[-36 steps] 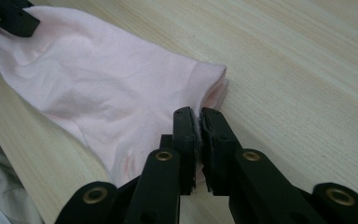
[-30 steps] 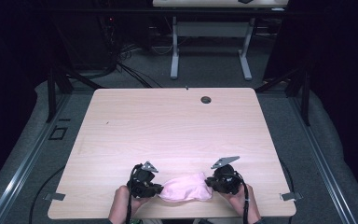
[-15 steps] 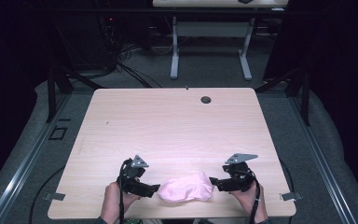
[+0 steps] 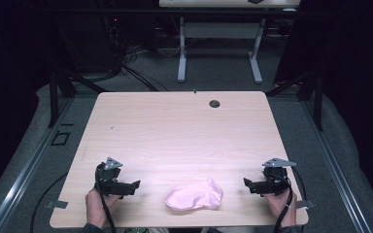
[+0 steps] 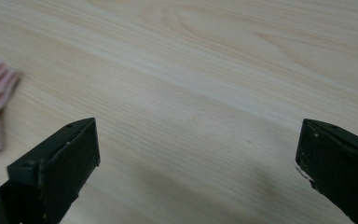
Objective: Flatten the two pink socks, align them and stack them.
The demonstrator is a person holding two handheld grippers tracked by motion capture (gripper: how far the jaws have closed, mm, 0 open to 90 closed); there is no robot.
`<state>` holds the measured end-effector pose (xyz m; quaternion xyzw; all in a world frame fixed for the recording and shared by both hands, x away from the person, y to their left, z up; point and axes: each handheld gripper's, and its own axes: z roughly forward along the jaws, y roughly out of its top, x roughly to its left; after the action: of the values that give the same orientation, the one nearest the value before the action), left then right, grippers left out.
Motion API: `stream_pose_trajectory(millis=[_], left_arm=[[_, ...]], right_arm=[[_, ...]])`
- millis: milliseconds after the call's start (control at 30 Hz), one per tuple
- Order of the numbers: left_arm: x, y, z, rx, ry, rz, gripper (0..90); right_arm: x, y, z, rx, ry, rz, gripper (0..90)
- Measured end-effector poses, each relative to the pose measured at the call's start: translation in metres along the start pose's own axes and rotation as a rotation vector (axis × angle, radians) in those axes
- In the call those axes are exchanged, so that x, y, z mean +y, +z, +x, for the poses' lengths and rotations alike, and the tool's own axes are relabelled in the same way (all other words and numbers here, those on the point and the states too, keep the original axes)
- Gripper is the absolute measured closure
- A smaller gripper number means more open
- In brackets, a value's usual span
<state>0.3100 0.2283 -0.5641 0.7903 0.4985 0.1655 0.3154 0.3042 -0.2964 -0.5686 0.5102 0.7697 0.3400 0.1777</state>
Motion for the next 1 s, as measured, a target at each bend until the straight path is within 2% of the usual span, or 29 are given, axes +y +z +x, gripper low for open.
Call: stream_pose_trajectory(millis=[67, 167, 200, 267, 333, 433, 1000], left_arm=[[-0.007, 0.007, 0.004, 0.031, -0.005, -0.008, 0.2], [-0.015, 0.017, 0.005, 0.046, -0.020, -0.010, 0.0], [-0.016, 0.018, 0.004, 0.065, -0.005, -0.011, 0.0], [-0.017, 0.020, 0.003, 0.068, 0.001, -0.036, 0.0], [-0.018, 0.021, 0.005, 0.076, -0.005, -0.059, 0.0], [-0.019, 0.021, 0.005, 0.080, -0.010, -0.066, 0.0], [-0.019, 0.022, 0.005, 0.095, -0.025, -0.067, 0.0]], right_arm=[[-0.006, 0.004, -0.007, -0.010, 0.007, 0.003, 0.0], [-0.012, 0.012, -0.011, -0.047, -0.002, 0.015, 0.0], [-0.012, 0.012, -0.009, -0.059, -0.022, 0.008, 0.0], [-0.012, 0.014, -0.007, -0.074, -0.032, 0.016, 0.0], [-0.013, 0.016, -0.009, -0.064, -0.028, -0.003, 0.0], [-0.014, 0.016, -0.009, -0.058, -0.032, -0.008, 0.0], [-0.014, 0.016, -0.009, -0.067, -0.025, -0.008, 0.0]])
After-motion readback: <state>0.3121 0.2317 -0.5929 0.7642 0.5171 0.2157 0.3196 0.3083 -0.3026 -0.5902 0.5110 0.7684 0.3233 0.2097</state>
